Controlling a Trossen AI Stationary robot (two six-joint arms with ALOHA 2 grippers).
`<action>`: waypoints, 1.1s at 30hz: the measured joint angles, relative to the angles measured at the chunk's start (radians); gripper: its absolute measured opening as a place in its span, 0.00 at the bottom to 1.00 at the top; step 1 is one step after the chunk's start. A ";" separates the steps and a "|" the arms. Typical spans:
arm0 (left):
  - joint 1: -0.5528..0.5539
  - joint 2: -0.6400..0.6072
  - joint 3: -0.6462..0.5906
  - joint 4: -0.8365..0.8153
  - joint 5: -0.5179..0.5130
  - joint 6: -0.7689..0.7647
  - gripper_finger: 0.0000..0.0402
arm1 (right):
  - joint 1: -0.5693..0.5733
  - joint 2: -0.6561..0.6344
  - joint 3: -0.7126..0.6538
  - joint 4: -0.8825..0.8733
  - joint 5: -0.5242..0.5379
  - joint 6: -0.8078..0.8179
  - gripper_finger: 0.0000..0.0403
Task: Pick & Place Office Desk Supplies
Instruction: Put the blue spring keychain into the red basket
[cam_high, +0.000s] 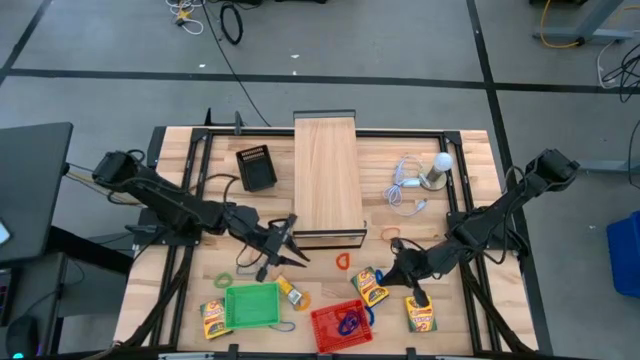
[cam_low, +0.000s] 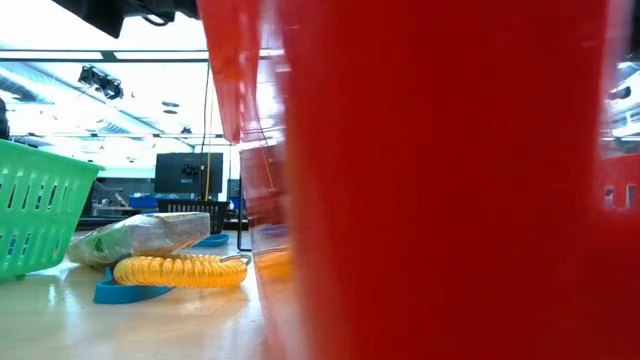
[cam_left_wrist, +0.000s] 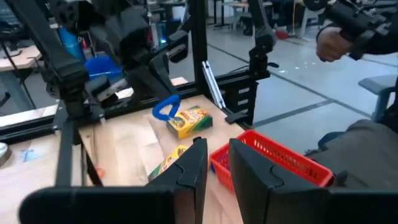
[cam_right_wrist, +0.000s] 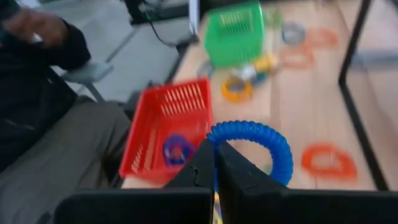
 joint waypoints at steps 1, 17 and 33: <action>0.001 0.027 0.000 0.037 0.014 0.000 0.19 | -0.004 0.000 0.000 0.026 -0.001 -0.029 0.00; 0.075 0.256 0.008 0.457 0.288 -0.154 0.19 | -0.210 0.176 0.012 0.527 -0.422 -0.356 0.00; 0.093 0.352 0.116 0.433 0.328 -0.221 0.55 | -0.284 0.362 0.203 0.497 -0.634 -0.432 0.00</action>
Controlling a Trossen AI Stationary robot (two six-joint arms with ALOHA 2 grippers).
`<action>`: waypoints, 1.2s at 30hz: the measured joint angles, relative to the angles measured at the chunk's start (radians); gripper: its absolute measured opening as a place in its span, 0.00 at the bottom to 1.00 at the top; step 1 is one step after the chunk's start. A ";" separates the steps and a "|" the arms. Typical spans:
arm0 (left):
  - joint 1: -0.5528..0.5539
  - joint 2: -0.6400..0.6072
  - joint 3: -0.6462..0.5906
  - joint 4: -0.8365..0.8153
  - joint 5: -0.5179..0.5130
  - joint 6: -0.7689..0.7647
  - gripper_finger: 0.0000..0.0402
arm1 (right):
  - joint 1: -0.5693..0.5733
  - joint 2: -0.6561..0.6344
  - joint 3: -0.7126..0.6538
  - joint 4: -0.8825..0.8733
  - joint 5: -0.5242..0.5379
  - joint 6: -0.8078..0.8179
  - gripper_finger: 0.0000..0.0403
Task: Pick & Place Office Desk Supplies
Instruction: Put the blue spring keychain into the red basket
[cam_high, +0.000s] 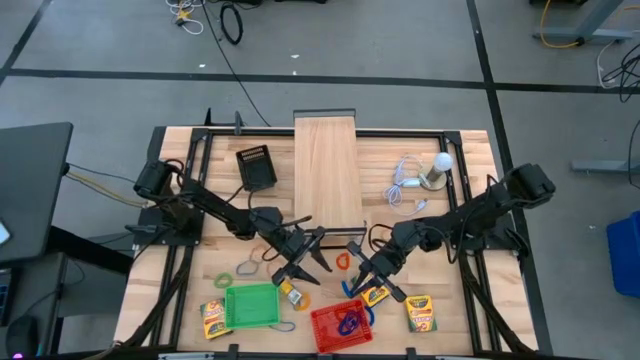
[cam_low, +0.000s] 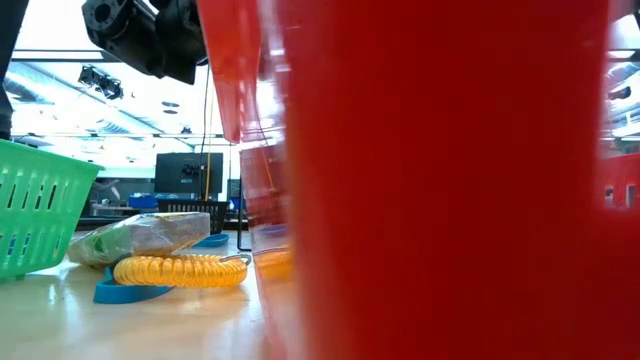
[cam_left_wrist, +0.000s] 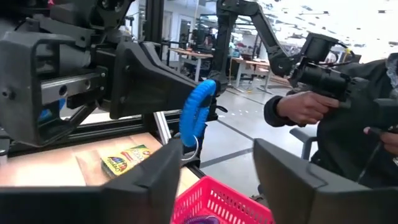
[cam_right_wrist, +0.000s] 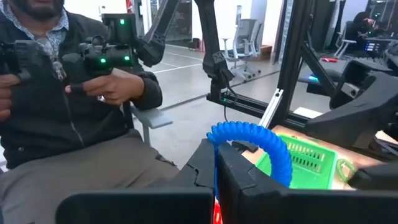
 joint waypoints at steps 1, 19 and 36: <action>0.000 0.000 0.000 0.001 -0.004 0.000 0.59 | 0.000 0.000 0.000 0.001 -0.001 -0.002 0.00; 0.000 0.166 0.185 -0.005 0.060 -0.031 0.69 | -0.011 0.000 -0.003 0.021 -0.012 -0.035 0.00; -0.008 0.165 0.186 0.019 0.085 -0.093 0.53 | -0.001 0.000 -0.004 0.019 -0.010 0.001 0.00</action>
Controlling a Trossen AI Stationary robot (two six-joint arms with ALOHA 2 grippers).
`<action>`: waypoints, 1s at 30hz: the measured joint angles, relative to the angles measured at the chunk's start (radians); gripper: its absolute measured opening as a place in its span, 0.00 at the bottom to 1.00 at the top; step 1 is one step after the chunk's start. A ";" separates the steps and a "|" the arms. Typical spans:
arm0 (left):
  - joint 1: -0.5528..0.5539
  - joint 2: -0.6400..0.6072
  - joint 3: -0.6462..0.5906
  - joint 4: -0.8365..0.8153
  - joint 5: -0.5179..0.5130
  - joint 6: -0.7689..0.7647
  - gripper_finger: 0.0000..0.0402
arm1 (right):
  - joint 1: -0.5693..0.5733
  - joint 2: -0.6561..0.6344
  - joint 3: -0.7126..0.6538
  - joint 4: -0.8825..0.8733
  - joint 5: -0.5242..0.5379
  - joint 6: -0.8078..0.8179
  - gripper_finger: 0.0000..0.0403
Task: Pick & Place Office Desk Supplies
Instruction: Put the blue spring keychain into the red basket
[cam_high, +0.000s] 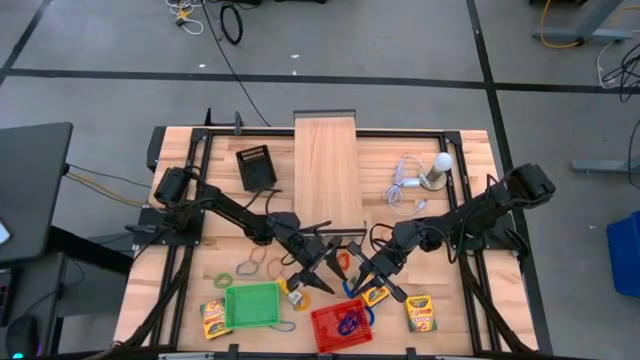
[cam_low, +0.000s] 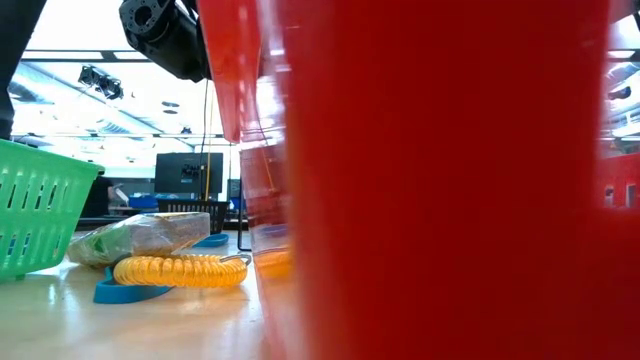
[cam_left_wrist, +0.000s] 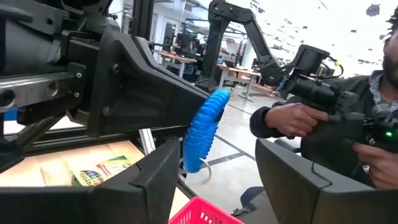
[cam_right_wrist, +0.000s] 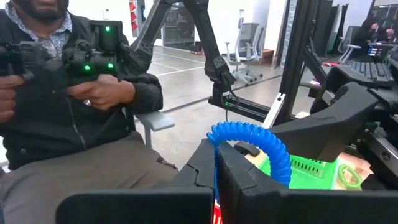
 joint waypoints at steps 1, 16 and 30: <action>0.000 0.000 0.000 0.000 0.006 0.000 0.53 | 0.004 0.000 0.000 0.000 0.002 0.000 0.00; -0.025 0.000 0.000 0.010 -0.022 0.009 0.53 | 0.044 0.000 -0.001 0.003 0.098 -0.013 0.00; -0.061 0.000 0.000 0.050 0.019 0.047 0.53 | 0.070 -0.001 -0.001 0.003 0.122 -0.020 0.00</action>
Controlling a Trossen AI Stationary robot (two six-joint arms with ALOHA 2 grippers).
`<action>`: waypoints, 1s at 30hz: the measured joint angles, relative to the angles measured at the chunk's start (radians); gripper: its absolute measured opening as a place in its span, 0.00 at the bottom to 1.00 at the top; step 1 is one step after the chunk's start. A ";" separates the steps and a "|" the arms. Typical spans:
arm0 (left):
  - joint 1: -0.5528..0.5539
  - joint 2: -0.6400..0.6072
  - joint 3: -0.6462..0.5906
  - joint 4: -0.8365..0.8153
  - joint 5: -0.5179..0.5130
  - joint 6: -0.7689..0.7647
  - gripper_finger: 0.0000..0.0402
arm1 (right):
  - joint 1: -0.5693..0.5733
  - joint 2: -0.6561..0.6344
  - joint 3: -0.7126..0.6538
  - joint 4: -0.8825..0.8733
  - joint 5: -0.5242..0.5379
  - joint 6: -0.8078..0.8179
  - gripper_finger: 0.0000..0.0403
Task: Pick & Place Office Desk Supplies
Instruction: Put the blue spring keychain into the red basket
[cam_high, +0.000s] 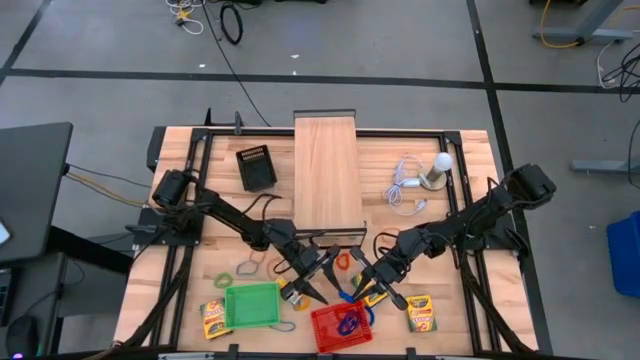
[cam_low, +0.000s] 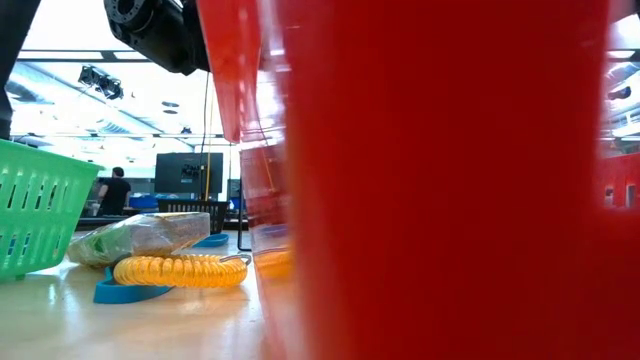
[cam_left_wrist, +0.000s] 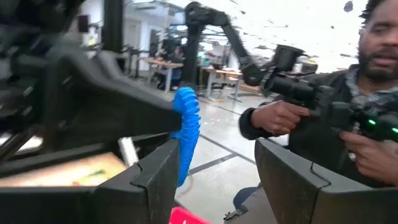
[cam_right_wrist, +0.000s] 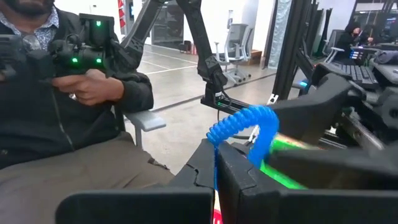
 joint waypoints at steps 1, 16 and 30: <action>-0.005 0.000 0.000 0.014 0.008 0.004 0.53 | 0.000 0.000 0.000 0.000 0.000 0.000 0.00; -0.018 0.000 0.012 0.020 -0.133 0.000 0.53 | -0.001 0.000 0.000 0.042 0.030 -0.032 0.00; -0.039 0.000 0.073 -0.083 -0.186 0.028 0.31 | -0.001 0.000 0.000 0.046 0.032 -0.035 0.00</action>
